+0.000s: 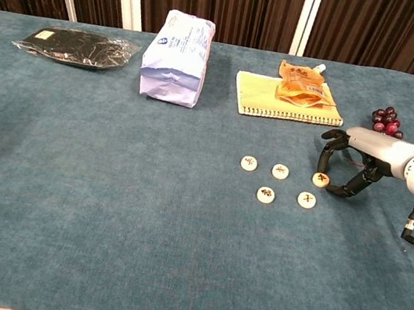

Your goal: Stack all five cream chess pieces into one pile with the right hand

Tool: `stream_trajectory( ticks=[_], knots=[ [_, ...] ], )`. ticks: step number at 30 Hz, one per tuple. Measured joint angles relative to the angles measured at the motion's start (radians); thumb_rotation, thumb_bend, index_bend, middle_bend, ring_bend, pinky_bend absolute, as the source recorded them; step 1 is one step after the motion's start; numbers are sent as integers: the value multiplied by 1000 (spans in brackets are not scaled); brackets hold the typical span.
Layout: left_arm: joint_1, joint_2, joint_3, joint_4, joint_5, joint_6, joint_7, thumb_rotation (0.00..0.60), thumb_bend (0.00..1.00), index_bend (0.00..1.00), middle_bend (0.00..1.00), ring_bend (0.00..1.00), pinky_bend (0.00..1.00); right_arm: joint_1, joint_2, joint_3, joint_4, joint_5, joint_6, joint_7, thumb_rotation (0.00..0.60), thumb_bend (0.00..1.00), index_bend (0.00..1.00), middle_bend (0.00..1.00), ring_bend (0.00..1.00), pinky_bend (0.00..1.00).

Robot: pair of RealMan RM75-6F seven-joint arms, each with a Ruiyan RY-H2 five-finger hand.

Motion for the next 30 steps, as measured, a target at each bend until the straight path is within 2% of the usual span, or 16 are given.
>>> stream_trajectory(
  ticks=[13, 30],
  knots=[
    [0, 0, 0, 0, 0, -1, 0, 600, 624, 133, 1, 0, 0, -2, -2, 3, -9, -10, -2, 1, 600, 407, 461, 0, 0, 35],
    [0, 0, -1, 0, -1, 1, -4, 600, 624, 133, 1, 0, 0, -4, -12, 5, 0, -13, -1, -2, 600, 407, 529, 0, 0, 36]
  ],
)
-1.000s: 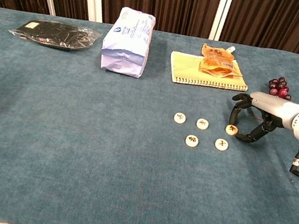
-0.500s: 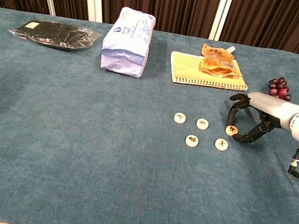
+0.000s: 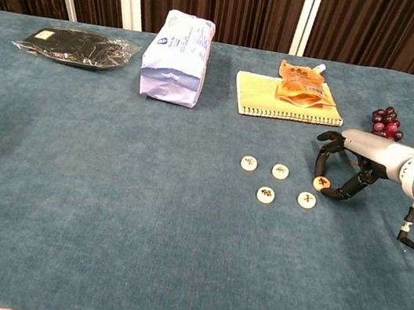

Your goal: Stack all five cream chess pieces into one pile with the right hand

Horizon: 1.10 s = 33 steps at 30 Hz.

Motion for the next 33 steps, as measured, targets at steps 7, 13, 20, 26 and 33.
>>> stream_trajectory(
  ticks=[7, 13, 20, 26, 33],
  knots=[
    [0, 1, 0, -1, -1, 0, -2, 600, 624, 133, 1, 0, 0, 7, 22, 18, -25, -6, 4, 2, 600, 406, 529, 0, 0, 36],
    [1, 1, 0, -4, 2, 1, -2, 600, 624, 133, 1, 0, 0, 51, 55, 37, -69, 61, -54, -38, 600, 406, 529, 0, 0, 35],
    [0, 4, -4, -3, -6, -1, -12, 600, 624, 133, 1, 0, 0, 116, 30, 55, -75, 135, -72, -93, 600, 407, 529, 0, 0, 34],
    [0, 5, -3, -4, -4, -2, -14, 600, 624, 133, 1, 0, 0, 143, 7, 56, -50, 172, -76, -114, 600, 407, 529, 0, 0, 35],
    [0, 6, -3, -5, -4, -4, -16, 600, 624, 133, 1, 0, 0, 158, -7, 40, -31, 209, -80, -129, 600, 407, 529, 0, 0, 34]
  ],
)
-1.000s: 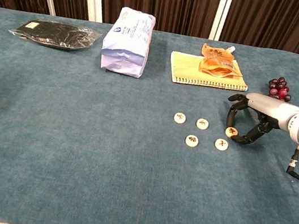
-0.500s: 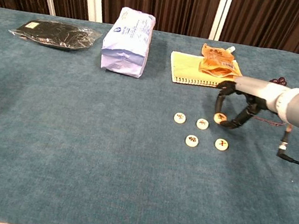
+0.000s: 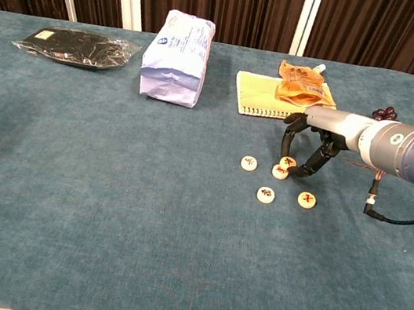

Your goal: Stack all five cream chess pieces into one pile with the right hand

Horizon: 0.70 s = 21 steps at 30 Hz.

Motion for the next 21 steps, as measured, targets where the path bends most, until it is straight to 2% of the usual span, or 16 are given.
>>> stream_trajectory(
  ticks=[21],
  knots=[
    [0, 0, -2, 0, -4, 0, -1, 600, 624, 134, 1, 0, 0, 3, -6, -14, -7, -27, 9, 26, 600, 407, 529, 0, 0, 35]
  ],
)
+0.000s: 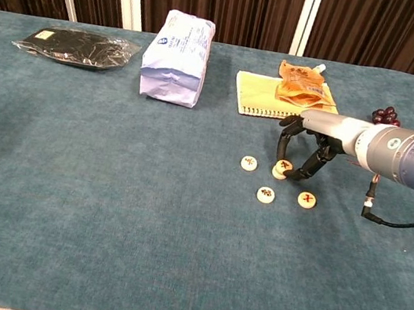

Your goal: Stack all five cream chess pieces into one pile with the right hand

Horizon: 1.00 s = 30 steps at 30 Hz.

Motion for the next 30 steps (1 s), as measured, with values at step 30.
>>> stream_trajectory(
  ticks=[30],
  knots=[
    [-1, 2, 1, 0, 0, -3, 1, 600, 624, 133, 1, 0, 0, 10, -11, -10, 13, 13, 3, -1, 600, 406, 431, 0, 0, 36]
  ],
)
